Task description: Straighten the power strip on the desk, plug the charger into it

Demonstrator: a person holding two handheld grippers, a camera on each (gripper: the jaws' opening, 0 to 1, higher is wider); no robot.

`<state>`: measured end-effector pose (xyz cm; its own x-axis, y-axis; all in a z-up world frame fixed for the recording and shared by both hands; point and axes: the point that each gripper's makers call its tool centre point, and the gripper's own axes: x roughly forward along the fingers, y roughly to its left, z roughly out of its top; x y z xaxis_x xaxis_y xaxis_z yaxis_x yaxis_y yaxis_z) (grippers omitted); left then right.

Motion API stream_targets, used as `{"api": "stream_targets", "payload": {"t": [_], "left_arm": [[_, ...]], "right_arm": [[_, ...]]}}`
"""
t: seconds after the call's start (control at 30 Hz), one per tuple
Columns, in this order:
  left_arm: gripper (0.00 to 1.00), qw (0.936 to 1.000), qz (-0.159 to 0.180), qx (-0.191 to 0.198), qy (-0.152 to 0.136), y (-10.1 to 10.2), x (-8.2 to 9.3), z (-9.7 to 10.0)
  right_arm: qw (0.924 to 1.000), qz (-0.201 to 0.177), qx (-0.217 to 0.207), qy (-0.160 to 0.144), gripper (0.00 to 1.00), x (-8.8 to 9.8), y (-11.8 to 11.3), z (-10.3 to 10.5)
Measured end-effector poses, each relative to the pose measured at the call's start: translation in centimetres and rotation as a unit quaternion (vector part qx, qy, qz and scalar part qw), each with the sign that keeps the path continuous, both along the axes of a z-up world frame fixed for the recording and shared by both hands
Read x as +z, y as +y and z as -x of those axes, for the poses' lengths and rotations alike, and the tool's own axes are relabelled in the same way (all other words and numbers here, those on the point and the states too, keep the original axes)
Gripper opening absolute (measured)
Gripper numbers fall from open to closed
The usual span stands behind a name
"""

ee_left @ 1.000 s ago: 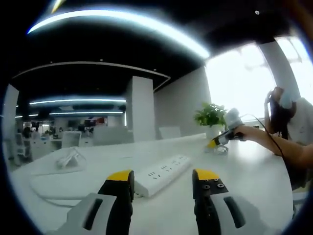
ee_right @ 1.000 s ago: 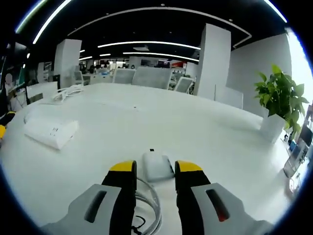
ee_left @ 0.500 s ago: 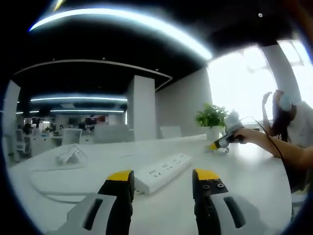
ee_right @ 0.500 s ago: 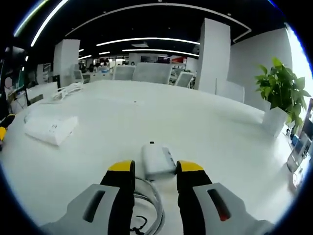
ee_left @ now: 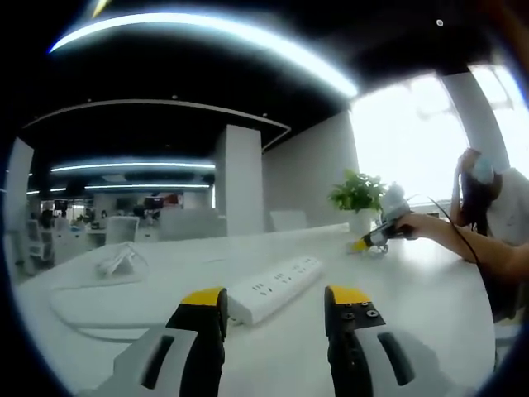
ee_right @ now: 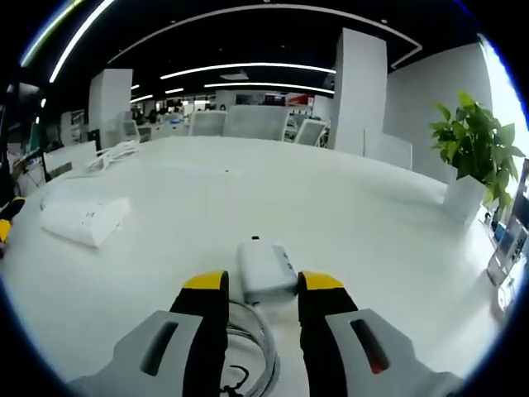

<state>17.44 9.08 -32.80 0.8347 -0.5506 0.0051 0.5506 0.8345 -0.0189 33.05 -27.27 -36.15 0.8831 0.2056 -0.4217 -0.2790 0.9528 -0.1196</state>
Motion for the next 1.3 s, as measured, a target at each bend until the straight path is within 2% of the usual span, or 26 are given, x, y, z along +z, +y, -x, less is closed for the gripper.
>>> {"api": "stream_targets", "payload": {"t": [0.27,0.47,1.3], "left_arm": [[0.48,1.0,-0.006,0.0,0.001,-0.13,-0.2,0.04],[0.48,1.0,-0.004,0.003,0.002,-0.04,-0.22,0.04],[0.49,0.9999,-0.011,0.003,0.007,-0.11,-0.4,-0.06]], "right_arm": [[1.0,-0.001,0.0,0.0,0.31,-0.08,-0.27,-0.43],[0.9999,-0.009,-0.002,-0.008,0.26,0.07,-0.39,-0.4],[0.9993,0.032,0.012,-0.012,0.24,0.33,-0.06,-0.14]]}}
